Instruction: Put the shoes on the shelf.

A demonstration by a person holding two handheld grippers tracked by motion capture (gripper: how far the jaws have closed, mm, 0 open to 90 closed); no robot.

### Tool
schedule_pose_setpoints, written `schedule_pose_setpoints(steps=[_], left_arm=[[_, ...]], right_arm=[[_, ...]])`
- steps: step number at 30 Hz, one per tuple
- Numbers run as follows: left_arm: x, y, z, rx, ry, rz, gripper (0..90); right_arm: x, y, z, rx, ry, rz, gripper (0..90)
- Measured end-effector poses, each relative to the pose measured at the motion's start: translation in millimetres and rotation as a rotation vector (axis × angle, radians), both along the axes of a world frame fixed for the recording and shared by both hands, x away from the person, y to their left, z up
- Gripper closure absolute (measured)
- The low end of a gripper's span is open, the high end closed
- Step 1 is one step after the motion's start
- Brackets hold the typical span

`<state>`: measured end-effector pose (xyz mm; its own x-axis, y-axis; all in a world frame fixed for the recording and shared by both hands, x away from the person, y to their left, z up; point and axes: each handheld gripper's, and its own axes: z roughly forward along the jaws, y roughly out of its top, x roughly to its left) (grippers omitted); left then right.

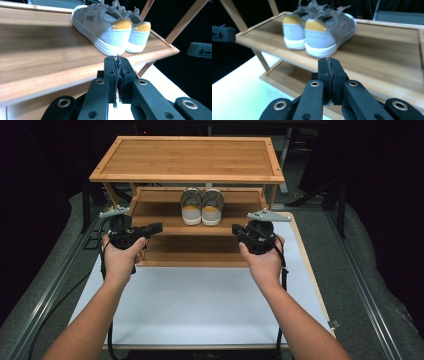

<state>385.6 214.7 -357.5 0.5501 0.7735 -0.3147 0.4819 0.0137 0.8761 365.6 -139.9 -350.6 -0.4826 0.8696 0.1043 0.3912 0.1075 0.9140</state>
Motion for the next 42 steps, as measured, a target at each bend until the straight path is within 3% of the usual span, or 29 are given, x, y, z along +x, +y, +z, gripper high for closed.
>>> schedule_pose_setpoints(steps=[3, 10, 15, 16, 19, 22, 27, 30, 31, 33, 36, 42], left_arm=[[-7.6, 2.5, -3.9, 0.001, -0.008, -0.011, 86.5], [-29.0, 1.9, -25.6, 0.041, -0.014, -0.046, 84.5], [-40.2, 3.3, -45.0, 0.075, -0.011, -0.06, 82.0], [-44.9, 5.8, -55.4, 0.083, -0.005, -0.059, 81.8], [-51.1, 9.8, -67.7, 0.06, 0.009, -0.052, 81.3], [-56.1, 12.4, -77.0, 0.065, 0.017, -0.047, 80.6], [-71.4, 19.2, -98.9, 0.122, 0.026, -0.054, 77.2], [-75.8, 21.4, -106.0, 0.119, 0.043, -0.065, 75.3], [-80.0, 24.1, -114.7, 0.119, 0.054, -0.067, 74.8], [-82.1, 25.7, -120.6, 0.118, 0.064, -0.065, 74.6], [-83.6, 28.0, -137.0, 0.123, 0.095, -0.063, 71.8], [-82.1, 23.4, -149.6, 0.159, 0.087, -0.052, 63.5]], right_arm=[[-9.1, 2.5, -6.0, -0.023, -0.02, 0.002, 89.1], [-19.9, 1.1, -34.2, -0.067, 0.015, 0.007, 88.8], [-30.3, -9.1, -55.7, -0.063, 0.042, -0.003, 88.4], [-32.9, -10.8, -59.2, -0.066, 0.047, -0.002, 88.3], [-41.7, -15.4, -69.5, -0.06, 0.062, 0.001, 87.9], [-47.4, -18.2, -74.7, -0.046, 0.067, 0.004, 87.7], [-67.7, -24.7, -92.5, -0.041, 0.07, -0.001, 84.9], [-72.2, -26.4, -99.0, -0.035, 0.085, -0.003, 84.3], [-76.0, -27.6, -108.5, -0.039, 0.094, -0.011, 83.8], [-76.8, -27.7, -112.3, -0.041, 0.096, -0.016, 83.5], [-79.6, -28.1, -130.7, -0.04, 0.118, -0.029, 81.7], [-79.9, -27.3, -147.6, -0.06, 0.11, -0.032, 75.7]])
